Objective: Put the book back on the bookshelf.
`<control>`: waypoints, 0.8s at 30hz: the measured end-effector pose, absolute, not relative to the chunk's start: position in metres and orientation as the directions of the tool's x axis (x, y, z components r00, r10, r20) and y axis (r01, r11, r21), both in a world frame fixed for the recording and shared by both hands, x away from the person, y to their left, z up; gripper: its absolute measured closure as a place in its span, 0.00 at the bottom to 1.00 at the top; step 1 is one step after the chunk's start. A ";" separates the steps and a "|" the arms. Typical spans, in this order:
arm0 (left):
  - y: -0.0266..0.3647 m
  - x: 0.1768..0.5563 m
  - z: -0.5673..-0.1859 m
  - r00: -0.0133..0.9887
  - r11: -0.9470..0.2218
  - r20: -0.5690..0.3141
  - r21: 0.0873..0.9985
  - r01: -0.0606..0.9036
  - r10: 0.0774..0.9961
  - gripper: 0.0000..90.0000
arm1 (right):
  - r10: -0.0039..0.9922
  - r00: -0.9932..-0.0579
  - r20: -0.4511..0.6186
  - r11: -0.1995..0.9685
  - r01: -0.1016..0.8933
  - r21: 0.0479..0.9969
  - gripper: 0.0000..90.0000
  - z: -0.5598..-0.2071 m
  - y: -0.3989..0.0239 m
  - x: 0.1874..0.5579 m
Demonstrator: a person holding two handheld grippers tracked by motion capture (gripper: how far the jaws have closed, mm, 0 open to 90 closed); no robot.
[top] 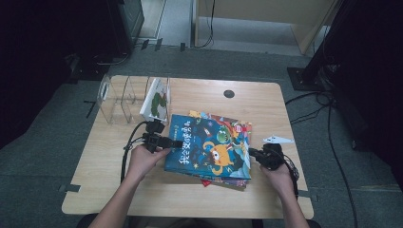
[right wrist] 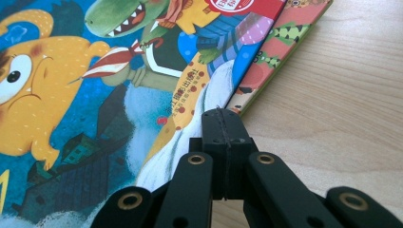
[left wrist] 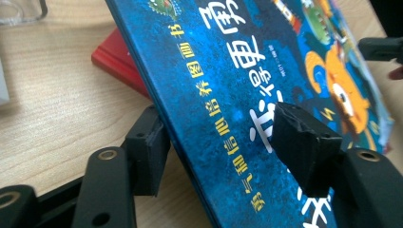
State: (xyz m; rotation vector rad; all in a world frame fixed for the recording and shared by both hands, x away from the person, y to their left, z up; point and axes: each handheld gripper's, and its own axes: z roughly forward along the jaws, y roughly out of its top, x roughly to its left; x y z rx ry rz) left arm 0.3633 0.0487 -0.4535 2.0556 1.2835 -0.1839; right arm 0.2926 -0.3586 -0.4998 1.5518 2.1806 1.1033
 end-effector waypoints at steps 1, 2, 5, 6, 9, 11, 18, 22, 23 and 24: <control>0.050 0.364 -0.450 0.500 -0.266 -0.465 0.480 0.836 0.731 0.46 | 0.888 -0.403 0.222 0.146 0.704 0.695 1.00 -0.500 -0.359 0.292; 0.051 0.365 -0.448 0.494 -0.260 -0.479 0.474 0.841 0.725 0.47 | 0.888 -0.404 0.220 0.148 0.703 0.695 1.00 -0.500 -0.359 0.292; 0.051 0.368 -0.440 0.492 -0.265 -0.496 0.459 0.848 0.715 0.49 | 0.888 -0.403 0.221 0.147 0.704 0.694 1.00 -0.500 -0.359 0.292; 0.052 0.369 -0.437 0.496 -0.270 -0.499 0.457 0.848 0.711 0.50 | 0.888 -0.403 0.222 0.146 0.704 0.695 1.00 -0.500 -0.359 0.292; 0.053 0.372 -0.432 0.476 -0.253 -0.543 0.434 0.864 0.692 0.57 | 0.884 -0.400 0.240 0.134 0.710 0.692 1.00 -0.501 -0.360 0.292; 0.053 0.374 -0.428 0.476 -0.260 -0.546 0.427 0.866 0.689 0.59 | 0.882 -0.401 0.247 0.129 0.710 0.692 1.00 -0.501 -0.361 0.292; 0.047 0.379 -0.409 0.492 -0.292 -0.532 0.418 0.861 0.689 0.61 | 0.885 -0.401 0.236 0.136 0.709 0.692 1.00 -0.500 -0.360 0.292; 0.043 0.383 -0.401 0.499 -0.304 -0.546 0.410 0.860 0.673 0.61 | 0.888 -0.398 0.230 0.138 0.708 0.693 1.00 -0.500 -0.359 0.291; 0.042 0.383 -0.399 0.500 -0.308 -0.546 0.408 0.860 0.673 0.61 | 0.888 -0.397 0.230 0.137 0.708 0.693 1.00 -0.500 -0.359 0.291; 0.042 0.384 -0.398 0.503 -0.308 -0.545 0.412 0.858 0.671 0.62 | 0.888 -0.397 0.230 0.137 0.708 0.693 1.00 -0.500 -0.359 0.291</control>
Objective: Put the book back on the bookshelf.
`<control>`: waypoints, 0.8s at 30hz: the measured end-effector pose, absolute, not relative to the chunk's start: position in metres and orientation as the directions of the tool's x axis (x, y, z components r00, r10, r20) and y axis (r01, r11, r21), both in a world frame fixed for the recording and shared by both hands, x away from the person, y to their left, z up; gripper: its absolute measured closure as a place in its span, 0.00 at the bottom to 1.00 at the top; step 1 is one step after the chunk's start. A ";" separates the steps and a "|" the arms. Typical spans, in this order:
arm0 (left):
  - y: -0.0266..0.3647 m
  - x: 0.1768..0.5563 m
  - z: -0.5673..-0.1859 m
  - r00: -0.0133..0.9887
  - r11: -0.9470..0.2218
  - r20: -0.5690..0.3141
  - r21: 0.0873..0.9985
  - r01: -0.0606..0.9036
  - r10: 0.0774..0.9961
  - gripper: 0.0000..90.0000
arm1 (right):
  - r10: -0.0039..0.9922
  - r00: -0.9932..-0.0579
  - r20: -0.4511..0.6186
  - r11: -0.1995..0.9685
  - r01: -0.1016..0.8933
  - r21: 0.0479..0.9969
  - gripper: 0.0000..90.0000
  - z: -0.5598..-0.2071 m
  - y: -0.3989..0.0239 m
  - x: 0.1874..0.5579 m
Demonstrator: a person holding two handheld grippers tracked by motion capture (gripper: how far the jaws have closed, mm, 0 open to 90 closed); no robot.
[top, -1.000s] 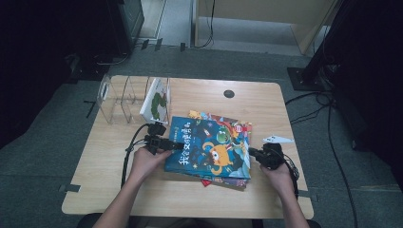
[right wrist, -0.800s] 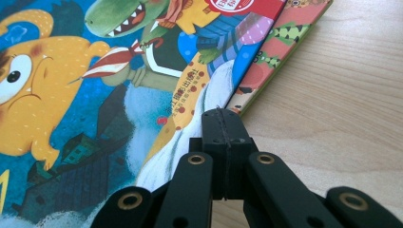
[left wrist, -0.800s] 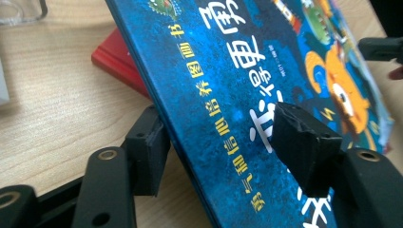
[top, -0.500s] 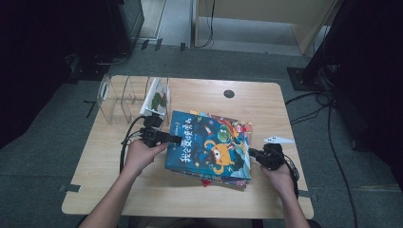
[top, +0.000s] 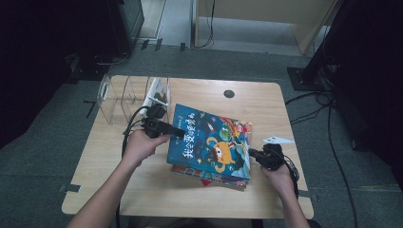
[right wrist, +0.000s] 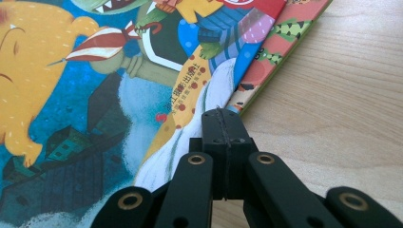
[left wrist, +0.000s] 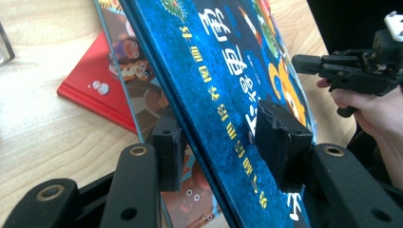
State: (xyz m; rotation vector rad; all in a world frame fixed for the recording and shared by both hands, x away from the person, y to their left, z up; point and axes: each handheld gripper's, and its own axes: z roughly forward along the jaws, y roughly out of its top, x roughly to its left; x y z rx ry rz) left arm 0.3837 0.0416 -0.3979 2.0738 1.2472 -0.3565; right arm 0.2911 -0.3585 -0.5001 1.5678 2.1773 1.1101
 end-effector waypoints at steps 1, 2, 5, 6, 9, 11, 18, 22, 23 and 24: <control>0.041 0.384 -0.396 0.505 -0.310 -0.545 0.413 0.856 0.669 0.62 | 0.889 -0.397 0.230 0.137 0.709 0.692 1.00 -0.500 -0.358 0.291; 0.040 0.385 -0.395 0.504 -0.306 -0.549 0.415 0.857 0.667 0.61 | 0.888 -0.398 0.229 0.138 0.708 0.692 1.00 -0.500 -0.358 0.291; 0.041 0.386 -0.393 0.505 -0.304 -0.560 0.417 0.857 0.656 0.62 | 0.886 -0.405 0.225 0.144 0.702 0.697 1.00 -0.499 -0.358 0.290; 0.041 0.386 -0.393 0.504 -0.303 -0.556 0.416 0.857 0.661 0.62 | 0.887 -0.406 0.222 0.147 0.702 0.697 1.00 -0.498 -0.357 0.290; 0.041 0.387 -0.396 0.497 -0.305 -0.547 0.407 0.861 0.673 0.62 | 0.890 -0.409 0.203 0.160 0.695 0.701 1.00 -0.498 -0.356 0.289; 0.042 0.387 -0.397 0.492 -0.300 -0.558 0.403 0.865 0.669 0.62 | 0.888 -0.410 0.210 0.155 0.695 0.702 1.00 -0.499 -0.356 0.289; 0.038 0.387 -0.393 0.506 -0.304 -0.561 0.418 0.856 0.655 0.64 | 0.890 -0.400 0.219 0.142 0.699 0.701 1.00 -0.499 -0.357 0.289; 0.036 0.389 -0.389 0.509 -0.309 -0.577 0.414 0.856 0.639 0.65 | 0.887 -0.395 0.238 0.126 0.704 0.699 1.00 -0.500 -0.358 0.289; 0.036 0.390 -0.388 0.511 -0.313 -0.576 0.412 0.856 0.638 0.65 | 0.888 -0.395 0.236 0.128 0.703 0.699 1.00 -0.500 -0.358 0.289; 0.034 0.391 -0.387 0.512 -0.318 -0.577 0.408 0.856 0.636 0.65 | 0.889 -0.395 0.231 0.130 0.702 0.701 1.00 -0.500 -0.357 0.289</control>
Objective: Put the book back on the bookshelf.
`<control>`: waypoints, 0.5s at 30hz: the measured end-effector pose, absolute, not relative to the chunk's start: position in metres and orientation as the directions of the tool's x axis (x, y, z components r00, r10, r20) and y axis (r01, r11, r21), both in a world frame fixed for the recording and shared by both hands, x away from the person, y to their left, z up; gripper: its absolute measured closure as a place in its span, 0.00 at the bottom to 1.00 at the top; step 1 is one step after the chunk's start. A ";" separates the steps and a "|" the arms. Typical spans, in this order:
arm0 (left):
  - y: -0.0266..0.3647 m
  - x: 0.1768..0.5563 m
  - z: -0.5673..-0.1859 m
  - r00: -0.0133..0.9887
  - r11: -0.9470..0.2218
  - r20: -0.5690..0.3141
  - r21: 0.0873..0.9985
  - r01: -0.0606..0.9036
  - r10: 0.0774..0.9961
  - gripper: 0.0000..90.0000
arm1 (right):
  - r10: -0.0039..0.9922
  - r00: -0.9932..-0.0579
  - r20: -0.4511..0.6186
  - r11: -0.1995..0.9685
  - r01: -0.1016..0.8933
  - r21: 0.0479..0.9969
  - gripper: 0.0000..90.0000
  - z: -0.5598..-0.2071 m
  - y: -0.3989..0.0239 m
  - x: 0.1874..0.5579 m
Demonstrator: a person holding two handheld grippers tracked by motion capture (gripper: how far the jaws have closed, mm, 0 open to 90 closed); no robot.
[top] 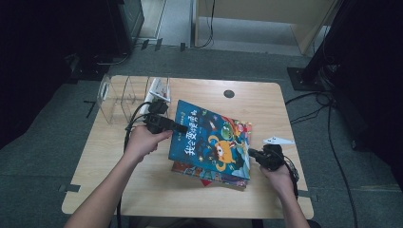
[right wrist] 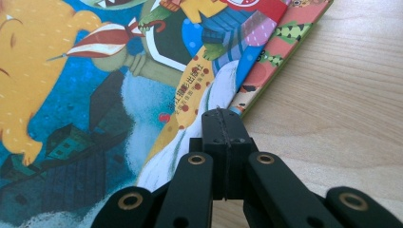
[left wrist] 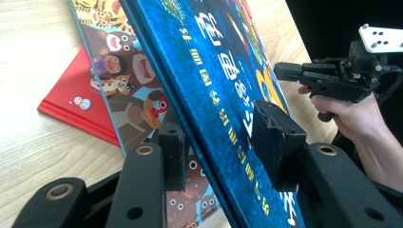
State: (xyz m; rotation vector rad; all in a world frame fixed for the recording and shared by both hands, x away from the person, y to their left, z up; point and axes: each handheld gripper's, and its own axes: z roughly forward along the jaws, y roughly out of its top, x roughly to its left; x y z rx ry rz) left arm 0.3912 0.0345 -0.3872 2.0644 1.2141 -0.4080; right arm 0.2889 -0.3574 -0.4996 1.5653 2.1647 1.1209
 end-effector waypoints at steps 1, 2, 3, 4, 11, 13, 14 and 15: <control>0.033 0.392 -0.386 0.511 -0.321 -0.579 0.404 0.857 0.635 0.65 | 0.891 -0.394 0.225 0.133 0.701 0.701 1.00 -0.499 -0.357 0.289; 0.032 0.394 -0.385 0.509 -0.324 -0.586 0.397 0.859 0.630 0.66 | 0.891 -0.397 0.220 0.138 0.699 0.702 1.00 -0.499 -0.356 0.289; 0.031 0.394 -0.384 0.511 -0.326 -0.587 0.398 0.858 0.628 0.66 | 0.892 -0.397 0.218 0.139 0.698 0.703 1.00 -0.499 -0.356 0.289; 0.029 0.395 -0.383 0.514 -0.328 -0.588 0.400 0.856 0.624 0.66 | 0.893 -0.395 0.215 0.140 0.698 0.702 1.00 -0.499 -0.356 0.289; 0.028 0.400 -0.381 0.512 -0.326 -0.612 0.396 0.858 0.603 0.69 | 0.891 -0.388 0.234 0.120 0.701 0.703 1.00 -0.500 -0.357 0.288; 0.029 0.403 -0.383 0.502 -0.323 -0.620 0.386 0.864 0.603 0.69 | 0.887 -0.399 0.231 0.127 0.693 0.709 1.00 -0.501 -0.358 0.288; 0.030 0.404 -0.384 0.498 -0.322 -0.626 0.381 0.867 0.601 0.70 | 0.888 -0.404 0.220 0.138 0.690 0.711 1.00 -0.501 -0.358 0.287; 0.030 0.404 -0.384 0.494 -0.319 -0.629 0.377 0.869 0.601 0.70 | 0.893 -0.403 0.199 0.154 0.690 0.707 1.00 -0.503 -0.357 0.287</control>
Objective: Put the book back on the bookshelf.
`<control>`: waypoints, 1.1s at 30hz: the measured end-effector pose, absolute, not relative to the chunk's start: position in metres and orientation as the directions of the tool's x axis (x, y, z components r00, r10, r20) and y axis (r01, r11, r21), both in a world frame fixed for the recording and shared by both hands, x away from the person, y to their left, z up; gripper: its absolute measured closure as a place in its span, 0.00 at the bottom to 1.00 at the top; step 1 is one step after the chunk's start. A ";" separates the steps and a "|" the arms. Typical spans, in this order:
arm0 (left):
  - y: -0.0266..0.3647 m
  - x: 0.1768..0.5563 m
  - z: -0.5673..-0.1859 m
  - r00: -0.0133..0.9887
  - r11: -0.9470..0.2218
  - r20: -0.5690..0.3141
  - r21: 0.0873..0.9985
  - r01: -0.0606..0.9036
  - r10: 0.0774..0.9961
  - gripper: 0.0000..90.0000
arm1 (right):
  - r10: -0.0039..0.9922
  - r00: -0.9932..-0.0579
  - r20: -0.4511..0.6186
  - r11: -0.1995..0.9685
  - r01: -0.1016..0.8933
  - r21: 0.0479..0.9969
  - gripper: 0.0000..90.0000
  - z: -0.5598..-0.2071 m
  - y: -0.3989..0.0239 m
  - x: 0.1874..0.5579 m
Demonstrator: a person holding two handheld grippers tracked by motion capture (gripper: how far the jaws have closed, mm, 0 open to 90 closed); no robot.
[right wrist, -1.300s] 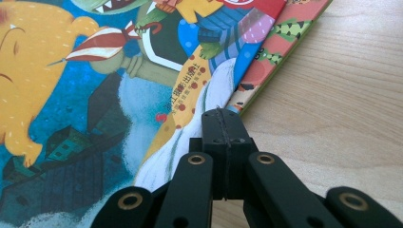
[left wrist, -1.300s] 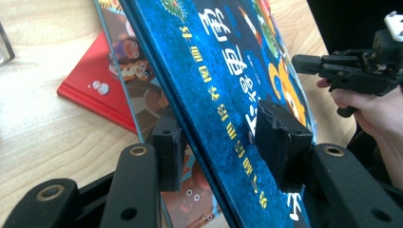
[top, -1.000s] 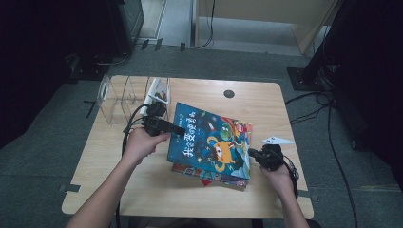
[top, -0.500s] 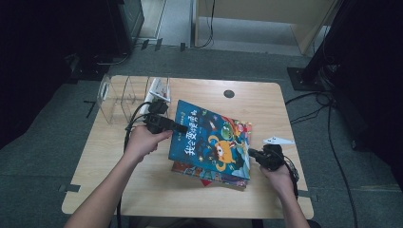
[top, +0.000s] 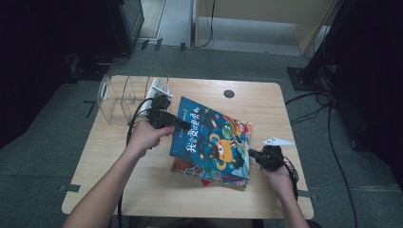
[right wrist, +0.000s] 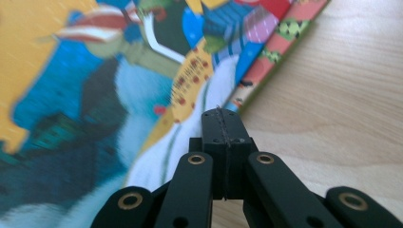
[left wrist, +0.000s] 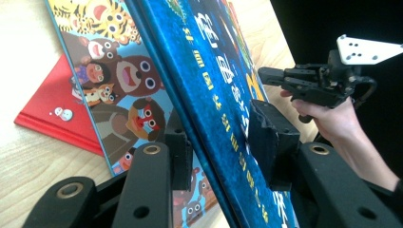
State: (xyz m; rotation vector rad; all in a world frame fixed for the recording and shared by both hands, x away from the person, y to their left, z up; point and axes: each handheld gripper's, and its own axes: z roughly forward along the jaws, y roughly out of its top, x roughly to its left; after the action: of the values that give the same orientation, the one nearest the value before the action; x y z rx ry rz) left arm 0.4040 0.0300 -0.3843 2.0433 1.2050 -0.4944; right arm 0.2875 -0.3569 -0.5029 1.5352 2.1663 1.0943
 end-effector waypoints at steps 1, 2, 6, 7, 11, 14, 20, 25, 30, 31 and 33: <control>0.030 0.404 -0.385 0.496 -0.323 -0.628 0.377 0.868 0.600 0.70 | 0.896 -0.402 0.190 0.162 0.693 0.703 1.00 -0.504 -0.357 0.287; 0.030 0.403 -0.385 0.494 -0.320 -0.628 0.377 0.869 0.602 0.70 | 0.897 -0.396 0.196 0.154 0.696 0.701 1.00 -0.503 -0.357 0.288; 0.028 0.402 -0.384 0.502 -0.329 -0.626 0.379 0.865 0.597 0.69 | 0.898 -0.374 0.231 0.121 0.716 0.688 1.00 -0.503 -0.358 0.289; 0.026 0.403 -0.384 0.504 -0.338 -0.626 0.374 0.864 0.595 0.69 | 0.899 -0.373 0.230 0.121 0.717 0.687 1.00 -0.503 -0.357 0.289; 0.016 0.404 -0.386 0.504 -0.353 -0.632 0.360 0.864 0.589 0.68 | 0.894 -0.392 0.218 0.142 0.708 0.692 1.00 -0.503 -0.352 0.289; 0.019 0.407 -0.380 0.500 -0.343 -0.649 0.364 0.866 0.573 0.74 | 0.890 -0.417 0.185 0.180 0.692 0.699 1.00 -0.502 -0.345 0.289; 0.025 0.416 -0.360 0.512 -0.386 -0.659 0.343 0.856 0.551 0.80 | 0.861 -0.471 0.191 0.213 0.676 0.705 1.00 -0.502 -0.331 0.290; 0.022 0.421 -0.338 0.527 -0.410 -0.630 0.337 0.847 0.570 0.84 | 0.844 -0.516 0.142 0.267 0.636 0.724 0.93 -0.503 -0.321 0.290; 0.014 0.426 -0.329 0.496 -0.437 -0.651 0.269 0.858 0.575 0.87 | 0.830 -0.533 0.164 0.264 0.635 0.726 0.86 -0.501 -0.324 0.292; 0.012 0.427 -0.327 0.492 -0.435 -0.652 0.264 0.861 0.577 0.87 | 0.832 -0.533 0.157 0.266 0.630 0.730 0.86 -0.500 -0.324 0.291; 0.010 0.429 -0.322 0.485 -0.437 -0.656 0.253 0.863 0.578 0.88 | 0.829 -0.538 0.151 0.269 0.621 0.736 0.84 -0.498 -0.325 0.290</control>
State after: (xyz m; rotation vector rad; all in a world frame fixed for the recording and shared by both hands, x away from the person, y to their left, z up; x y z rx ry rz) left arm 0.4287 0.0102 -0.3219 2.1641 1.1847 -0.6541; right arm 0.2897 -0.3251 -0.4976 1.3392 2.2777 1.1319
